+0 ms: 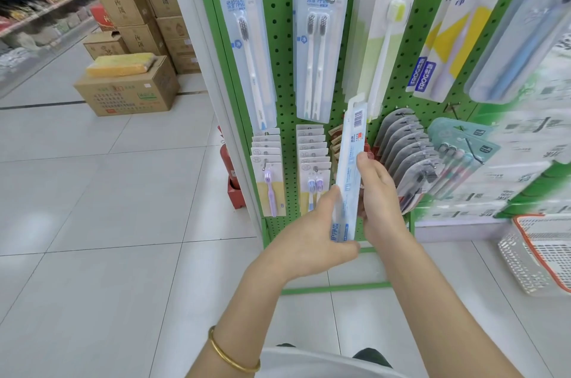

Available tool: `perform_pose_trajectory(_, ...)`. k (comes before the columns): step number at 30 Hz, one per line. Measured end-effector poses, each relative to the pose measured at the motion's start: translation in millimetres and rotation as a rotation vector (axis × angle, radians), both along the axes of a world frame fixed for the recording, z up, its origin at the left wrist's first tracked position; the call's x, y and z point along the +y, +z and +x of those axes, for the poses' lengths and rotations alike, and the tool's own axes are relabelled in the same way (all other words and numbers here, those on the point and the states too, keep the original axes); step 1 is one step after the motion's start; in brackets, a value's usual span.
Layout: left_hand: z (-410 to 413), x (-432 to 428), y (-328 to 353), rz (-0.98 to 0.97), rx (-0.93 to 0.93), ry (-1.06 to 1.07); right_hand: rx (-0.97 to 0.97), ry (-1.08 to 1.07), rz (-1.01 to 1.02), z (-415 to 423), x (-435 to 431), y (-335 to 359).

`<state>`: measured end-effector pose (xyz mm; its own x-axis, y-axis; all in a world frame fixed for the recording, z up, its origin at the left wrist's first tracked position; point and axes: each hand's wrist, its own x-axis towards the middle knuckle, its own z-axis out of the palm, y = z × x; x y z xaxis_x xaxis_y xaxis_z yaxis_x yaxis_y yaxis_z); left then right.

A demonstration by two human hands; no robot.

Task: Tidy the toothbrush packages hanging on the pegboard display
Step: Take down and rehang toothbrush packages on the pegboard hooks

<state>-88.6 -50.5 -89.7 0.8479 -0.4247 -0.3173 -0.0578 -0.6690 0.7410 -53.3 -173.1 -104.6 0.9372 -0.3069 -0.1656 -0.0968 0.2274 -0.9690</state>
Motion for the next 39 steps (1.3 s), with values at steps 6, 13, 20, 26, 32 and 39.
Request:
perform_pose_trajectory(6,1,5,3,-0.013,0.027,-0.074,0.035,0.042,0.039,-5,2,3)
perform_pose_trajectory(13,1,6,0,-0.086,0.053,-0.075,-0.014,0.02,0.021,-6,3,2)
perform_pose_trajectory(20,4,7,9,-0.078,-0.054,0.021,-0.112,0.012,-0.008,-6,2,3)
perform_pose_trajectory(26,11,10,11,-0.136,-0.09,0.19,-0.205,0.129,-0.021,-10,4,10)
perform_pose_trajectory(32,21,12,32,-0.346,-0.272,0.374,-0.274,0.294,-0.103,-15,12,12)
perform_pose_trajectory(39,32,15,49,-0.575,-0.406,0.472,-0.31,0.375,-0.112,-16,15,22)
